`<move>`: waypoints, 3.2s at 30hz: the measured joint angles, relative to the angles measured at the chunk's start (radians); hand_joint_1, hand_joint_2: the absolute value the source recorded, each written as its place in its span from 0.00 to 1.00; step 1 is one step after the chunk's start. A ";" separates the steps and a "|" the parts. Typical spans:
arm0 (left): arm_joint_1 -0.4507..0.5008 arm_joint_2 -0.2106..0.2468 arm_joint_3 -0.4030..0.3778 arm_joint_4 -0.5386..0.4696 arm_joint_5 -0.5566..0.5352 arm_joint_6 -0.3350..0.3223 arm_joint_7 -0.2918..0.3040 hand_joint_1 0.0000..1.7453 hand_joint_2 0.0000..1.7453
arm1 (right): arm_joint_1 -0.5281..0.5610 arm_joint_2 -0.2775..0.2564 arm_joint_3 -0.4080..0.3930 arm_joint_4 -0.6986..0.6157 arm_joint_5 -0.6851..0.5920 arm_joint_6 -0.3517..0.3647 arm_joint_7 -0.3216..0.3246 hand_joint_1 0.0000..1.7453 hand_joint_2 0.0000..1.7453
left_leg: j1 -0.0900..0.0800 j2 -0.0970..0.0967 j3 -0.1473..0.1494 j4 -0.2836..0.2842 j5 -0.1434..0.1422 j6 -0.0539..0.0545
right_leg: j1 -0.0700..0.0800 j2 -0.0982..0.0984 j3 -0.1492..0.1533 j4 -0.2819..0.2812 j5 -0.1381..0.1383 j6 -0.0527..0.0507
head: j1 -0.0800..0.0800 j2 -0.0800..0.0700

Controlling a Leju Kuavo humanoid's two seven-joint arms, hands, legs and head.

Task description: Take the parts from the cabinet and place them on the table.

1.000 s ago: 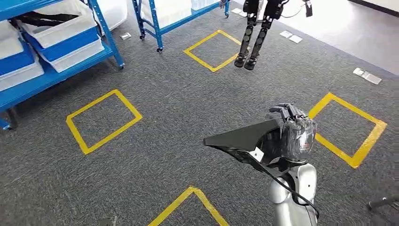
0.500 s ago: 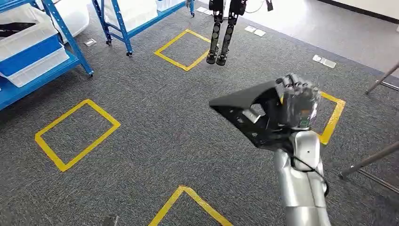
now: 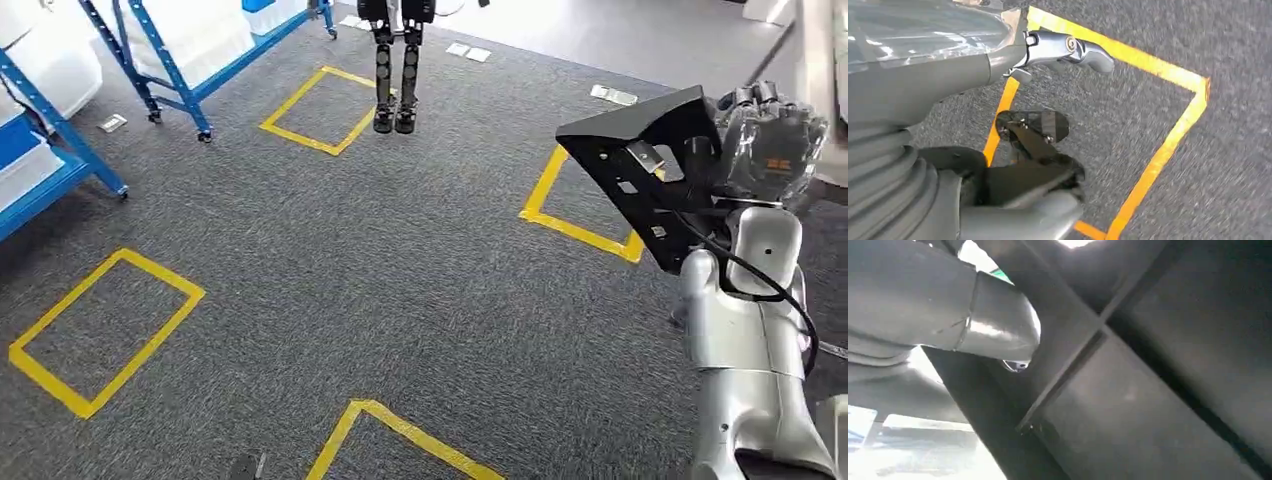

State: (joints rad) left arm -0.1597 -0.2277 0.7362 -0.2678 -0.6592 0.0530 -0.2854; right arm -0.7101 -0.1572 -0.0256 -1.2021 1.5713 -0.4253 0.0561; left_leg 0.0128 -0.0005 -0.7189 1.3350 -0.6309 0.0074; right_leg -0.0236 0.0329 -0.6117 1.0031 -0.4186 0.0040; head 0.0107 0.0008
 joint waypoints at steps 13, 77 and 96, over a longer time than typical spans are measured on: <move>-0.018 -0.001 -0.026 0.000 -0.043 -0.033 0.031 0.00 1.00 | -0.016 -0.218 0.139 0.030 0.000 0.093 0.313 1.00 0.00 | -0.005 -0.013 0.137 -0.329 0.177 0.052 | 0.008 -0.009 -0.110 0.174 -0.071 0.031 | 0.012 0.000; 0.007 0.043 0.039 0.001 0.002 -0.014 -0.010 0.00 1.00 | 0.214 -0.578 -0.064 0.165 -0.006 -0.208 0.068 1.00 0.00 | -0.025 0.028 0.142 -0.335 0.175 0.076 | 0.002 -0.019 -0.159 0.305 -0.115 0.054 | 0.014 0.000; 0.003 0.035 0.105 0.001 0.012 0.011 -0.024 0.00 1.00 | 0.657 -0.030 -0.418 -0.408 0.000 -0.211 -0.125 1.00 0.00 | 0.009 -0.009 0.149 -0.261 0.119 0.003 | -0.008 0.004 0.017 0.005 -0.013 0.016 | 0.010 0.000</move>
State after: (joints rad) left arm -0.1567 -0.1930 0.8415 -0.2667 -0.6470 0.0637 -0.3094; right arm -0.0530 -0.1877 -0.4437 -1.6102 1.5713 -0.6363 -0.0686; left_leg 0.0217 -0.0098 -0.5695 1.0743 -0.5123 0.0108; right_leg -0.0321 0.0367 -0.5949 1.0084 -0.4320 0.0202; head 0.0202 0.0008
